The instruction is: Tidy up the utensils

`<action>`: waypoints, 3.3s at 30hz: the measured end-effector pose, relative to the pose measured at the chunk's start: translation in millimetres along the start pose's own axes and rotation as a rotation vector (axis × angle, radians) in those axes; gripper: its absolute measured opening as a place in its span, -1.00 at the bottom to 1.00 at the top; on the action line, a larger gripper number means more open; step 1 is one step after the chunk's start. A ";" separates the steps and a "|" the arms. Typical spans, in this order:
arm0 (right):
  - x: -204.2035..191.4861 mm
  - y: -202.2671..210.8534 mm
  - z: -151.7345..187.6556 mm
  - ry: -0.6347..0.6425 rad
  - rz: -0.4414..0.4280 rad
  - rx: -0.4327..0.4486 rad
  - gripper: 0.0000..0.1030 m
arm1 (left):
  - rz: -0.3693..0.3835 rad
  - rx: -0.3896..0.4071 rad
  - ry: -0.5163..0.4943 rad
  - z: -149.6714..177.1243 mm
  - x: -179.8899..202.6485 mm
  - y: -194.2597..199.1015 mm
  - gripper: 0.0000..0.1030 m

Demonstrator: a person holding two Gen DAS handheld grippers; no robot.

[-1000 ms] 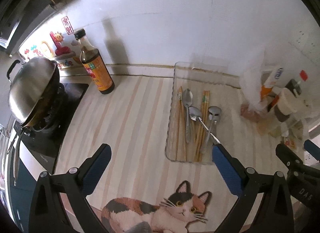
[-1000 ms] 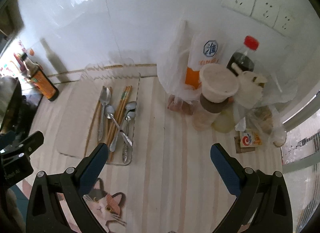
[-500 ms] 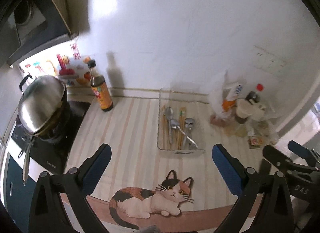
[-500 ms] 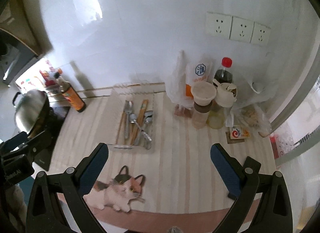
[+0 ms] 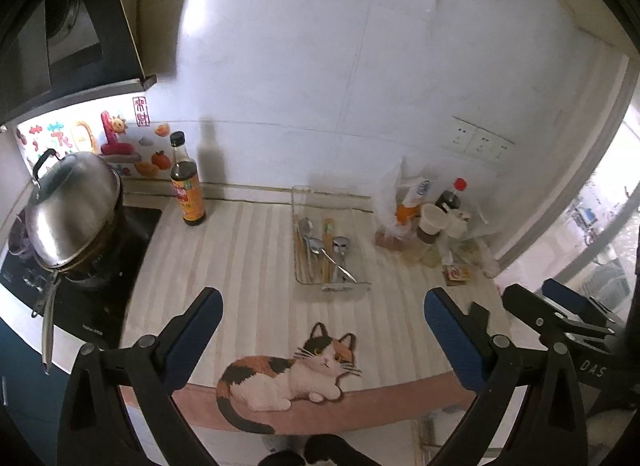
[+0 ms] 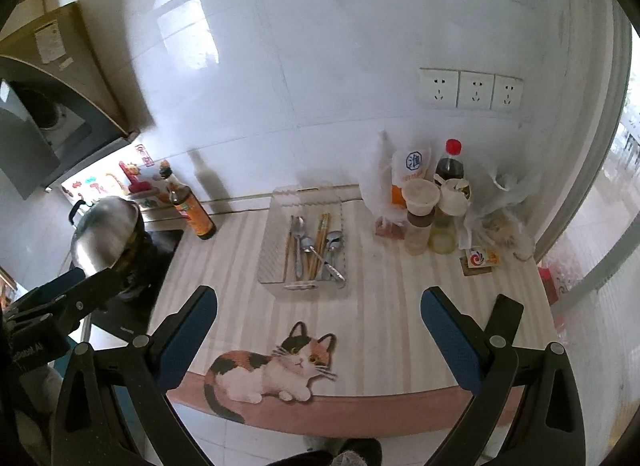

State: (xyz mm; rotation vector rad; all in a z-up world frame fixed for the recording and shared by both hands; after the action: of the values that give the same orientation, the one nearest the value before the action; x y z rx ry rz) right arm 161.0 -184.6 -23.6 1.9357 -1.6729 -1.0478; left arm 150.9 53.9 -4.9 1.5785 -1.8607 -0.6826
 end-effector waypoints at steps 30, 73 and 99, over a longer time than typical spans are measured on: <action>-4.9 -1.2 -11.6 0.059 -0.010 -0.006 1.00 | -0.022 -0.019 0.008 -2.4 6.3 -0.4 1.00; 3.5 4.6 -10.4 0.075 -0.010 -0.012 1.00 | -0.026 -0.021 -0.011 0.2 11.9 0.9 1.00; 1.2 3.1 -10.7 0.075 -0.011 -0.014 1.00 | -0.033 -0.024 -0.006 2.8 6.3 -1.3 1.00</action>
State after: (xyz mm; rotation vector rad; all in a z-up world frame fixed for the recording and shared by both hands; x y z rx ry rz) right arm 166.7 -188.4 -14.9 1.9522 -1.6123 -0.9759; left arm 149.1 47.5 -7.1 1.5965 -1.8285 -0.7222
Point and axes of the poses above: each gripper's, at about its wrist camera, not at the fingertips, and y roughly against the way its jaws point, x to its right, z to its underside, the point moved 2 cm from there along -y, roughly the way its jaws point, and after that the axes turned 7 degrees about -y, right-handed, at the moved point
